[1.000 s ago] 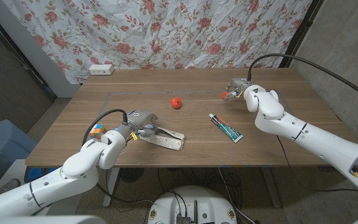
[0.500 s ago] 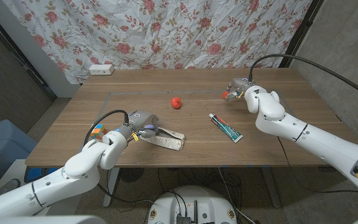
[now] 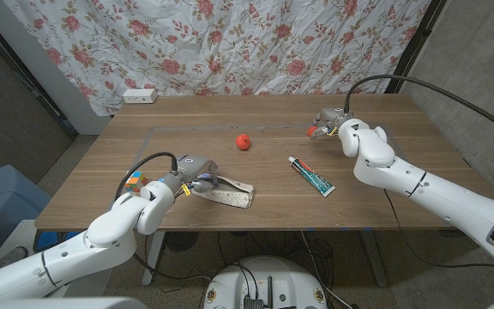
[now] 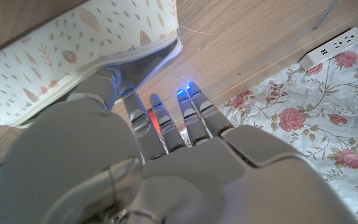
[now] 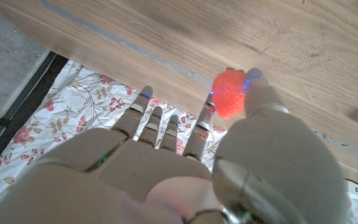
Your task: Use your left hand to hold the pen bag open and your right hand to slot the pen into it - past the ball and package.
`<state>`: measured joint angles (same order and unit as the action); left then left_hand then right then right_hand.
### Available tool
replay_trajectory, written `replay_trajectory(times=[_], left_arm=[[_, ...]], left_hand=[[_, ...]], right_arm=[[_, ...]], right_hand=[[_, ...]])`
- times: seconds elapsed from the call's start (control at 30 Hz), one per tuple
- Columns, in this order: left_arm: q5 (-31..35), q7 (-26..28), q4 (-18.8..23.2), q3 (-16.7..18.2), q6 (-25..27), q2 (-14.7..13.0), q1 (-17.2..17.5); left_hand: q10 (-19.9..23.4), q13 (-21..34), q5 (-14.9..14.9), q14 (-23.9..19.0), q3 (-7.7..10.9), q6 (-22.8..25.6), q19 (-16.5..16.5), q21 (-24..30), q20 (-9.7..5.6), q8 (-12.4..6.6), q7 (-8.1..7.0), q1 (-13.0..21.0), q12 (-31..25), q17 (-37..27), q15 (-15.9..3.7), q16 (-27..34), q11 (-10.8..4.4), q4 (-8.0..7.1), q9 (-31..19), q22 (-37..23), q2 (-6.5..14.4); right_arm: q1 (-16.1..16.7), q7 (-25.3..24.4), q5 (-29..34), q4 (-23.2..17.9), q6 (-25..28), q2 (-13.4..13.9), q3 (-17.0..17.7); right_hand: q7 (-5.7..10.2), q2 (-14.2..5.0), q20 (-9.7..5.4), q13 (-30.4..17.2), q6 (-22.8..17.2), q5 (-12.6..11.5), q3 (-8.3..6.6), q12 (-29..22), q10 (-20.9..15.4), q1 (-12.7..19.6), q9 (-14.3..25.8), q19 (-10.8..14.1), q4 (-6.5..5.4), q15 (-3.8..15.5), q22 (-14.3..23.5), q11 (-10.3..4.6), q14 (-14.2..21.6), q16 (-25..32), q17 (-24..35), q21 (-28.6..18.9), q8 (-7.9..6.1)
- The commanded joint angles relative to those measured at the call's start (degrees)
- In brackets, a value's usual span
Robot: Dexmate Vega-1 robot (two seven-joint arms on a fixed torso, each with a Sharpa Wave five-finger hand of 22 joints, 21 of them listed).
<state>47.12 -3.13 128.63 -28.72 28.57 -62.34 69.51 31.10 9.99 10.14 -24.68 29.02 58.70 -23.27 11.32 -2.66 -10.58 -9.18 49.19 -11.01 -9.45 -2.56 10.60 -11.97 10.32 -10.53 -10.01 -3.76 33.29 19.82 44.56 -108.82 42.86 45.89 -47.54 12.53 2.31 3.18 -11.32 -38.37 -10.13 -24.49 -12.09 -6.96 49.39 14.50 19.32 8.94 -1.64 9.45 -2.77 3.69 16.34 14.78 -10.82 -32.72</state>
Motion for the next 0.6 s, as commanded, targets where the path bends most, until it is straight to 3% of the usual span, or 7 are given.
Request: replay_trajectory(times=[0.03, 0.6], left_arm=[[0.0, -1.4, 1.4, 1.4, 1.1, -2.2, 1.3], [-1.2, -2.5, 2.1, 2.7, 0.6, -3.6, 1.4]], left_hand=[[-0.4, 0.2, 0.2, -0.2, -0.46, -1.3, -0.5, 0.1, -0.19, 0.39, -0.20, 0.9, 0.2, -0.3, -5.37, -0.2, 0.04, -0.11, -0.1, -0.1, -0.1], [-1.5, 0.3, 0.2, 0.7, -2.47, -7.6, -0.1, 0.0, -0.39, 0.84, 1.73, 1.1, 0.5, -0.3, -5.34, -0.3, 0.25, -0.52, -0.1, -0.1, -1.0]], right_arm=[[0.3, 0.1, 0.0, -0.8, 0.6, 0.3, 0.0], [1.2, -0.3, 0.3, -1.9, 1.4, 0.7, 0.3]], right_hand=[[0.13, -0.35, -0.41, -0.2, -0.4, 0.0, 0.08, 0.2, -0.6, 0.2, 0.3, 0.5, 0.02, 0.25, 0.1, 0.03, 0.5, 0.1, 0.2, 0.0, -0.25], [0.14, -0.45, -0.47, -0.2, -0.3, 0.0, 0.22, 0.2, -0.6, 0.1, 0.2, 0.5, 0.01, 0.24, 0.1, 0.02, 0.5, 0.1, 0.3, 0.0, -0.18]])
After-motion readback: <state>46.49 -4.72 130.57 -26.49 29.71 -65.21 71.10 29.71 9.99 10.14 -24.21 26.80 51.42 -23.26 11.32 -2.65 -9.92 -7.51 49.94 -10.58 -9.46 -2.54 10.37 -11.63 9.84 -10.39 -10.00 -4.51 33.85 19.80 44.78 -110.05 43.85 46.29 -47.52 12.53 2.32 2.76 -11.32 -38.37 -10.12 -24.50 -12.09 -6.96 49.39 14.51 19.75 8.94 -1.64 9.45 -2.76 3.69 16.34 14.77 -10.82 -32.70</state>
